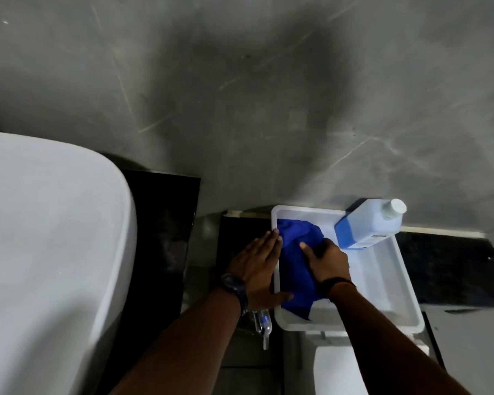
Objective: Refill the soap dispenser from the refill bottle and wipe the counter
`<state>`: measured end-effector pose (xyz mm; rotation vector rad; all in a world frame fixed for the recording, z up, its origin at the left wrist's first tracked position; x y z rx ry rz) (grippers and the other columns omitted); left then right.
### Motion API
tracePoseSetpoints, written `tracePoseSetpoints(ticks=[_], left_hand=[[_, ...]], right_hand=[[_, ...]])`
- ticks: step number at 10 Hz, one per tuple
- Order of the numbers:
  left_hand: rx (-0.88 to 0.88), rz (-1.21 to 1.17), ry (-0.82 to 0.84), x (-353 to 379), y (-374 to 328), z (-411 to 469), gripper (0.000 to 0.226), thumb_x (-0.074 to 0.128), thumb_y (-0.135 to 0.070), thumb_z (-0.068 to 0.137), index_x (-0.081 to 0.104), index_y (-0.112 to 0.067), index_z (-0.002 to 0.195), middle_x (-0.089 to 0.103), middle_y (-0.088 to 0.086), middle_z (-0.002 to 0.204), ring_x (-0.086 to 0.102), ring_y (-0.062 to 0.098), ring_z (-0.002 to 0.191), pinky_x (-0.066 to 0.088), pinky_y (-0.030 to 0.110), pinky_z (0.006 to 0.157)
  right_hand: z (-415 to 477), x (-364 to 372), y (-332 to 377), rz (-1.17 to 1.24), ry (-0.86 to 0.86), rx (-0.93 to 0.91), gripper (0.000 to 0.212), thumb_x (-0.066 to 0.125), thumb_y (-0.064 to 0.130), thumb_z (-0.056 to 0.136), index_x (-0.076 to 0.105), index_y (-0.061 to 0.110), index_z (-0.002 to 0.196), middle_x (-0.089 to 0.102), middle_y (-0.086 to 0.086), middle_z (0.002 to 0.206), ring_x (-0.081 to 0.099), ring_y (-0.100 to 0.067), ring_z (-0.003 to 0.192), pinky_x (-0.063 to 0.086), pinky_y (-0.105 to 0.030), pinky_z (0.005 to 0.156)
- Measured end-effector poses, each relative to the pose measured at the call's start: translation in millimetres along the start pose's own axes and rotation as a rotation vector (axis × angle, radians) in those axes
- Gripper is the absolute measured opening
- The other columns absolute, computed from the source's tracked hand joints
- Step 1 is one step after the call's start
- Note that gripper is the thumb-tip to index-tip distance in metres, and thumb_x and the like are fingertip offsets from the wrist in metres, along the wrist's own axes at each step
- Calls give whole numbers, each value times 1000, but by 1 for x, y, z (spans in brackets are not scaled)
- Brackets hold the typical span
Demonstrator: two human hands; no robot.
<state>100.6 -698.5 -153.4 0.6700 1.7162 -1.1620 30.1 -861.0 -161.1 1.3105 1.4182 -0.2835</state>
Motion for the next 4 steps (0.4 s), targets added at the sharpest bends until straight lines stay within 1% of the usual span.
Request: tracePoseSetpoints(ticks=[1,2,3,4], left_hand=[[-4,14,-18,0,-1,2,110,39,-77,74,-15,-14,147,-19,5,158,-14,19,146,-9,32,116],[-27,21,3,-4,-5,0,112,41,-78,73,-12,-13,147,-15,6,159,-11,20,146,-7,34,116],[-51,31,-9,-17,-9,-3,112,46,-74,74,-10,-12,148,-11,7,159,-8,22,147,-5,35,117],[-123,13,-75,-47,-21,-8,101,60,-51,80,-1,-9,148,0,11,160,6,28,146,6,38,118]], right_hand=[[-7,2,9,-59,-104,-61,60,55,55,86,49,7,121,62,-18,115,59,-33,99,46,-38,83],[-22,7,19,-225,-192,-171,77,49,54,89,27,6,145,43,-20,143,43,-36,130,39,-44,105],[-35,4,31,-311,-235,-275,73,47,48,92,24,6,148,31,-18,152,28,-32,140,26,-41,114],[-61,-16,53,-113,-381,-376,57,52,30,94,37,4,142,42,-18,147,35,-33,137,29,-42,113]])
Point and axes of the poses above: each hand's wrist, its own z-axis towards the middle knuckle, its own x-axis out of the palm, y = z × x, the point moved 7 cm from there along z, towards the middle knuckle
